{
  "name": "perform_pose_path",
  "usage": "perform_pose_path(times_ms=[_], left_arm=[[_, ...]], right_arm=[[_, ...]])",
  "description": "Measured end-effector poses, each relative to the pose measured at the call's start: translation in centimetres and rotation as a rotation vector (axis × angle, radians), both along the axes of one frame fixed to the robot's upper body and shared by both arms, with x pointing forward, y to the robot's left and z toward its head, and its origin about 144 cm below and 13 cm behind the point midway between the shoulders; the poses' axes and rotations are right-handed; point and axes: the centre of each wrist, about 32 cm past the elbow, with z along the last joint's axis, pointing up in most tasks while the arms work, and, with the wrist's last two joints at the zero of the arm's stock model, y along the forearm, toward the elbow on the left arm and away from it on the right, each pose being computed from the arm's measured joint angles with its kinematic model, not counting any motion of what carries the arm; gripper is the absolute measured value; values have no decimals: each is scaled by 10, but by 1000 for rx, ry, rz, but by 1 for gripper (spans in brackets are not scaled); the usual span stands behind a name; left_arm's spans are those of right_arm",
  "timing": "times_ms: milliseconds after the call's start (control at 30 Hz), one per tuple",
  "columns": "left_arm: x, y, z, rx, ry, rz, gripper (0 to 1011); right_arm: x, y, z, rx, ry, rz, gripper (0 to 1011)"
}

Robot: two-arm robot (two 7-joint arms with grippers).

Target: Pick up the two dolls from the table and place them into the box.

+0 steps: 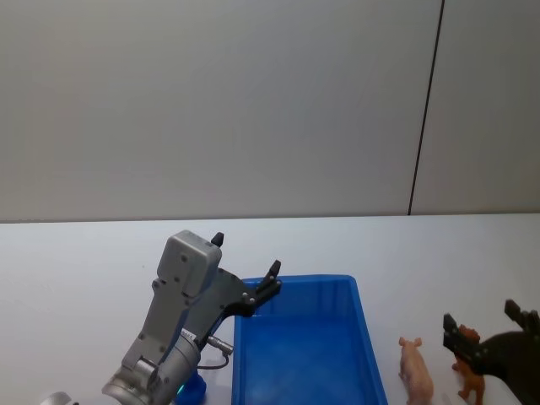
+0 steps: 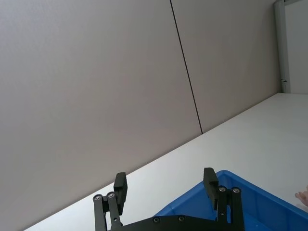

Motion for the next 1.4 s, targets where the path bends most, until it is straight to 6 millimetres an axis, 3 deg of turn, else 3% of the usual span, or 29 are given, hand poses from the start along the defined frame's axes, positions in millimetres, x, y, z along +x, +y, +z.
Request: perform_pose_path(times_ms=[967,1167,1400], left_arm=[[0,0,0,0,0,0,1001],[0,0,0,0,0,0,1001],[0,0,0,0,0,0,1001]], right_arm=[[-8,-6,-46,-19,159,-60,995],[-6,-5,-55,-8,178,-53,879],[-5,-5,-63,0,192,-49,654]])
